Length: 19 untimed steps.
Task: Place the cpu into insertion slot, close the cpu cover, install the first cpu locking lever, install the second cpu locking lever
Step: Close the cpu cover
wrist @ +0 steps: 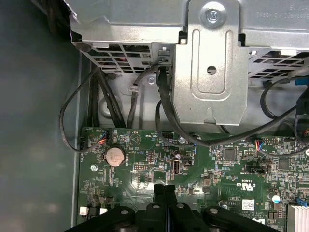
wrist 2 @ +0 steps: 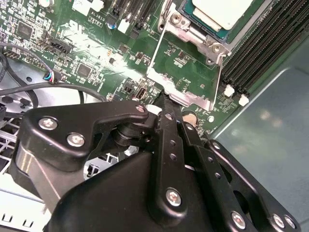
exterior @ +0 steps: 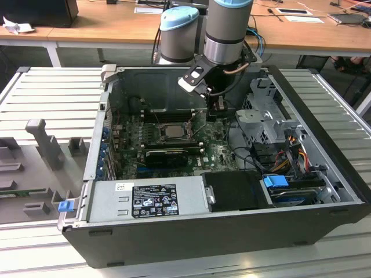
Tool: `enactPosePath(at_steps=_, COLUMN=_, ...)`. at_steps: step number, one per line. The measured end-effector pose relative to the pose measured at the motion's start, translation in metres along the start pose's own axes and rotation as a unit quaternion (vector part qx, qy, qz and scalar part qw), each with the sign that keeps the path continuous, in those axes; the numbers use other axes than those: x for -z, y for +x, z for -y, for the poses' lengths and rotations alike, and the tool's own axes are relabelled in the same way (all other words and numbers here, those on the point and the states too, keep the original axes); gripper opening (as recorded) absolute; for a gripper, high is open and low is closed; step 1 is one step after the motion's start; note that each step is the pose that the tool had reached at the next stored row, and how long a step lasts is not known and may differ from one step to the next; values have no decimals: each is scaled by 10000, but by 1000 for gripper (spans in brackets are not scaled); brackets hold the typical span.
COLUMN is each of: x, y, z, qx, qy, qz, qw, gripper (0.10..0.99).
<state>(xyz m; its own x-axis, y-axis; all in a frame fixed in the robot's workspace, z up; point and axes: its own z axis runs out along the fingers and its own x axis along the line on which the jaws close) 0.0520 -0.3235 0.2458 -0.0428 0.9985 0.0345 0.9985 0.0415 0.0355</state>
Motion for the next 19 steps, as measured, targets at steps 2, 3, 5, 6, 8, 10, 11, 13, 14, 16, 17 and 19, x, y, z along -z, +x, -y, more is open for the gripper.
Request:
enactPosePath(at_steps=2, x=0, y=1, z=9, qx=0, qy=0, qz=-1, qw=10000, gripper=106)
enactPosePath(at_steps=3, x=-1, y=1, z=16, qx=0, qy=0, qz=-1, qw=10000, gripper=106)
enactPosePath(at_steps=5, x=0, y=1, z=23, qx=0, qy=0, qz=0, qw=10000, gripper=106)
enactPosePath(at_steps=6, x=0, y=1, z=27, qx=0, qy=0, qz=0, qw=10000, gripper=106)
enactPosePath(at_steps=8, x=0, y=1, z=34, qx=0, qy=0, qz=0, qw=10000, gripper=106)
enactPosePath(at_steps=10, x=0, y=2, z=40, qx=0, qy=0, qz=0, qw=10000, gripper=106)
enactPosePath(at_steps=11, x=0, y=2, z=45, qx=0, qy=0, qz=-1, qw=10000, gripper=106)
enactPosePath(at_steps=13, x=0, y=2, z=52, qx=0, qy=0, qz=-1, qw=10000, gripper=106)
enactPosePath(at_steps=14, x=1, y=2, z=54, qx=0, qy=0, qz=-1, qw=10000, gripper=106)
enactPosePath(at_steps=16, x=1, y=3, z=60, qx=0, qy=0, qz=-1, qw=10000, gripper=106)
enactPosePath(at_steps=17, x=1, y=3, z=63, qx=0, qy=0, qz=0, qw=10000, gripper=106)
enactPosePath(at_steps=19, x=1, y=3, z=70, qx=0, qy=0, qz=-1, qw=10000, gripper=106)
